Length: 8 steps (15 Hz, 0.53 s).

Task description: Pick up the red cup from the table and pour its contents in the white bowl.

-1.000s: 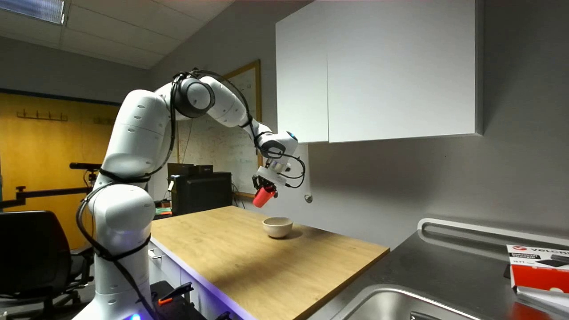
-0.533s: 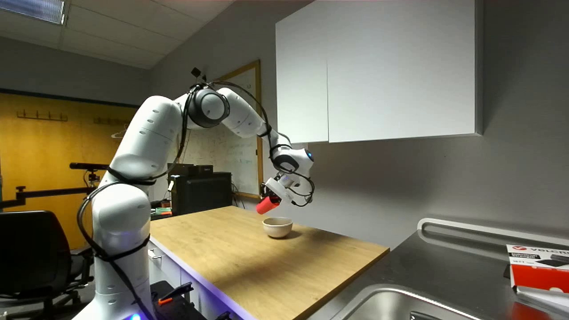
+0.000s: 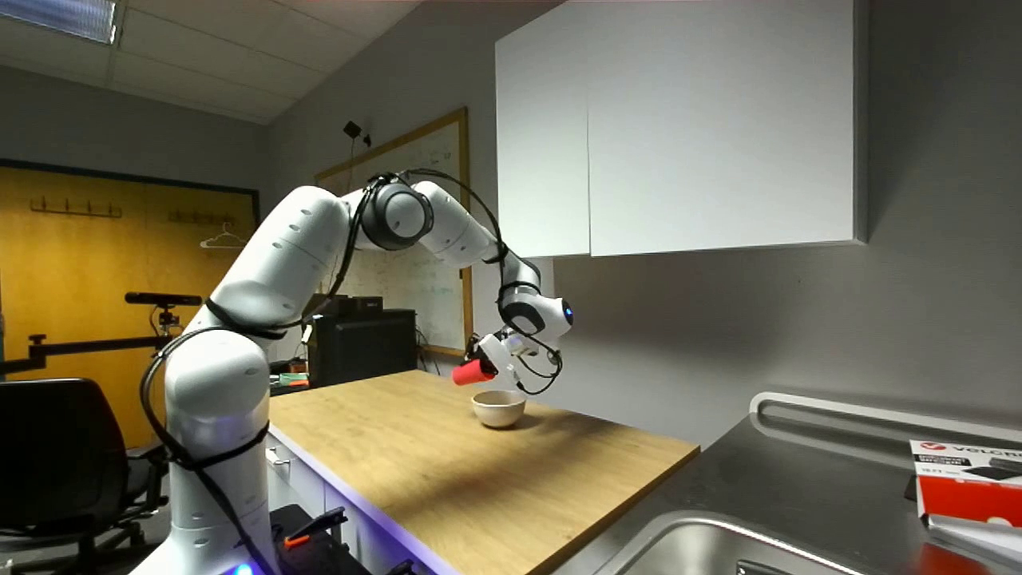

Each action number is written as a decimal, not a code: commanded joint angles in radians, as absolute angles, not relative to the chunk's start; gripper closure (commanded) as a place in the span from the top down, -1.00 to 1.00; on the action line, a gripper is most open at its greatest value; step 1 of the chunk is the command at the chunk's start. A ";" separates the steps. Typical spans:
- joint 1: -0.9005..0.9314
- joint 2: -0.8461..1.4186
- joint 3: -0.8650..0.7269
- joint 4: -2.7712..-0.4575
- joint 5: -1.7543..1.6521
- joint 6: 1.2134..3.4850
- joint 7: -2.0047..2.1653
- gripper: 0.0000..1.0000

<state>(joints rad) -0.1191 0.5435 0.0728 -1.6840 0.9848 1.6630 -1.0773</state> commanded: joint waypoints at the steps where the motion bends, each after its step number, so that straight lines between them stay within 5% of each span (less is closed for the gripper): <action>1: -0.136 0.599 0.081 -1.606 1.068 1.568 -1.073 -0.93; 8: -0.167 0.686 0.058 -1.547 1.214 1.449 -1.046 -0.93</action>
